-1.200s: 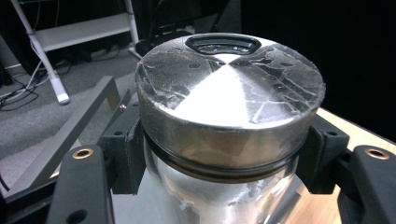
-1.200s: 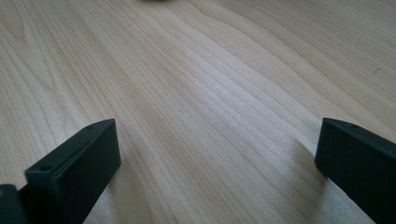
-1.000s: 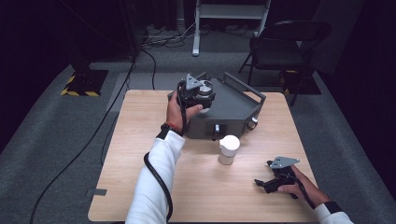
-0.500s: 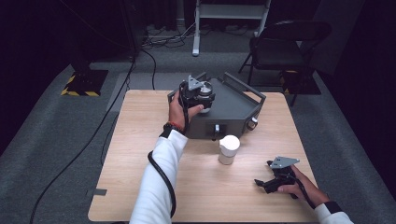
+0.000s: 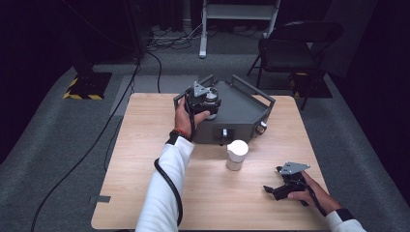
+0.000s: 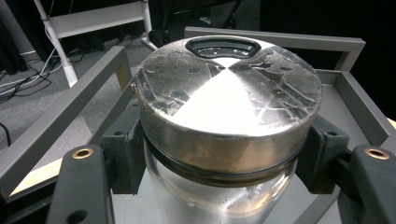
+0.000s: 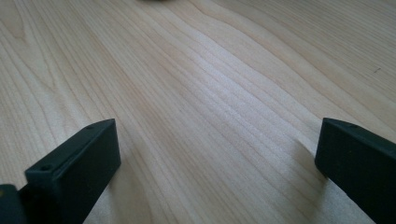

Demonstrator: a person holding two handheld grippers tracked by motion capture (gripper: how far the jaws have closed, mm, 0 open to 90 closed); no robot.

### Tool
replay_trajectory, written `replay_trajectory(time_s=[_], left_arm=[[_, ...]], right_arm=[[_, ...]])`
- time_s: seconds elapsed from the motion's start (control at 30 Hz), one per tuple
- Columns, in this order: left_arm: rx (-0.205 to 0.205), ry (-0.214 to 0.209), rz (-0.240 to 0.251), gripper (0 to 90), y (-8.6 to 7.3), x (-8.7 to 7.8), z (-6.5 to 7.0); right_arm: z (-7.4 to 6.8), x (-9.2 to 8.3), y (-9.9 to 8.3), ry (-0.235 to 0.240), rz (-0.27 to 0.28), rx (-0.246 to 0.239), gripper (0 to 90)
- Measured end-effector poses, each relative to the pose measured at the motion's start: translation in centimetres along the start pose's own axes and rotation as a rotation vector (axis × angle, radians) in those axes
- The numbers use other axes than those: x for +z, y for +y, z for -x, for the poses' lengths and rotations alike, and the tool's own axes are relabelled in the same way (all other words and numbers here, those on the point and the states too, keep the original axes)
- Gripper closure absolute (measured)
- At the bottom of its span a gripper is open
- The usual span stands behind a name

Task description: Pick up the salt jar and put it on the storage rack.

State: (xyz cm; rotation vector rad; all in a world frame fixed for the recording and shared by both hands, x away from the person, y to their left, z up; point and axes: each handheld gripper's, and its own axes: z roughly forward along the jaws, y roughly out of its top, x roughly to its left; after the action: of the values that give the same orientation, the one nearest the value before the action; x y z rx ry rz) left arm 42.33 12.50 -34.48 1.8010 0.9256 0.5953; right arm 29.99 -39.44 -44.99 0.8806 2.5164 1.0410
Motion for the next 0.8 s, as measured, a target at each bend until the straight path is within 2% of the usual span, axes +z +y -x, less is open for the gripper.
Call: replay_trajectory(time_s=[0.2,0.3,0.6,0.8], left_arm=[[-0.006,0.000,-0.008,30.5,-0.31,0.32,-0.01],[-0.021,-0.005,0.004,30.5,-0.64,0.35,-0.19],[-0.015,-0.008,-0.006,29.9,-0.44,0.33,-0.18],[-0.009,-0.025,-0.028,20.3,-0.02,0.45,-0.19]], right_arm=[[0.00,0.00,0.00,0.000,0.000,0.000,0.0],[0.00,0.00,0.00,0.000,0.000,0.000,0.0],[0.00,0.00,0.00,0.000,0.000,0.000,0.0],[0.00,0.00,0.00,0.000,0.000,0.000,0.0]])
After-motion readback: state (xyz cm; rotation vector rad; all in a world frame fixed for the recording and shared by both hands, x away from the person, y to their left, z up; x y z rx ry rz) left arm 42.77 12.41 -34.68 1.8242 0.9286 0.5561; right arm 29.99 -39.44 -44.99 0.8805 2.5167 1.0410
